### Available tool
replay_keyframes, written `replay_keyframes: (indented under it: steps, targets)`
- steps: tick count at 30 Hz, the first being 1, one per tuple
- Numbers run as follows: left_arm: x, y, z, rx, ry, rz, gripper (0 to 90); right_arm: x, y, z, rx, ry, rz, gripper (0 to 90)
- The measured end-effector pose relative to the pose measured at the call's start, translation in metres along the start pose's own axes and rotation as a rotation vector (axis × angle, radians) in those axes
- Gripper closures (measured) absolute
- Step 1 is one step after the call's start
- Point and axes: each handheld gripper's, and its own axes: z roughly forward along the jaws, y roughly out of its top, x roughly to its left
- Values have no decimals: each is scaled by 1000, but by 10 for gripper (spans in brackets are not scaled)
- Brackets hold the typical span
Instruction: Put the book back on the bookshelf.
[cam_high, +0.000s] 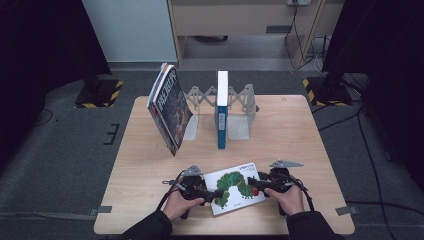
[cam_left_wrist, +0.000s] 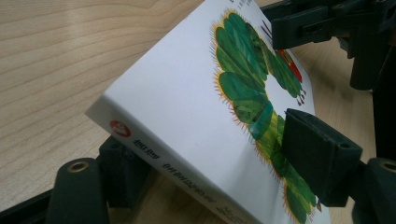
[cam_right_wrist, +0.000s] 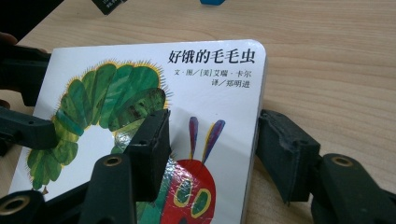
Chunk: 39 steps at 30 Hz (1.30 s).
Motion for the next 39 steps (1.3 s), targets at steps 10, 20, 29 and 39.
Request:
replay_keyframes:
  steps: [10, 20, 29, 39]
  targets:
    - [-2, -1, 0, -3, -1, -5, 269, 2, 1, -1, -5, -11, -28, 450]
    - [-5, -3, 0, -5, -57, -53, 379, 2, -1, -2, -10, 3, -6, 465]
    - [-11, 3, -6, -30, -43, -7, 450, 2, 3, -5, -51, 5, -33, 474]
    - [-18, 9, -10, -36, -66, -9, 556, 1, 8, -8, -101, 9, -59, 476]
